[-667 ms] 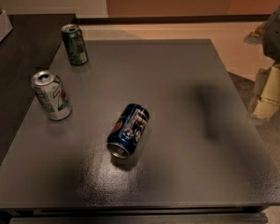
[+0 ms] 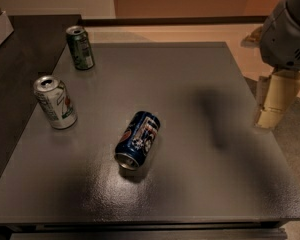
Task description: Place pepsi can upright
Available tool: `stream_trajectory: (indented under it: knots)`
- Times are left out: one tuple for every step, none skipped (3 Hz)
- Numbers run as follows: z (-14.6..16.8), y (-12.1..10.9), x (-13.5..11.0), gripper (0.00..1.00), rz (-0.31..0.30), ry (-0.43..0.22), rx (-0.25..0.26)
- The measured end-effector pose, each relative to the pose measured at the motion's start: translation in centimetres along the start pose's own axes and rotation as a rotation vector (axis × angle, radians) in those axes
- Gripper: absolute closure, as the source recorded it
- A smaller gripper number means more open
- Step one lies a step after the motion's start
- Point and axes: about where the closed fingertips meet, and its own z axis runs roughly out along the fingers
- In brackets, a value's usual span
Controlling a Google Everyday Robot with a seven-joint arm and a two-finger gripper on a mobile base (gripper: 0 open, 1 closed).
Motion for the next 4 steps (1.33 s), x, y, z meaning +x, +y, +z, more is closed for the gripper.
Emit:
stream_trajectory:
  knots:
    - [3.4, 0.3, -4.1, 0.0, -0.209, -0.006, -0.051]
    - [6.4, 0.5, -8.5, 0.0, -0.417, -0.037, -0.096]
    - [8.5, 1.7, -12.7, 0.0, -0.599, -0.088, -0.137]
    - [9.6, 3.8, -15.9, 0.0, -0.764, -0.143, -0.166]
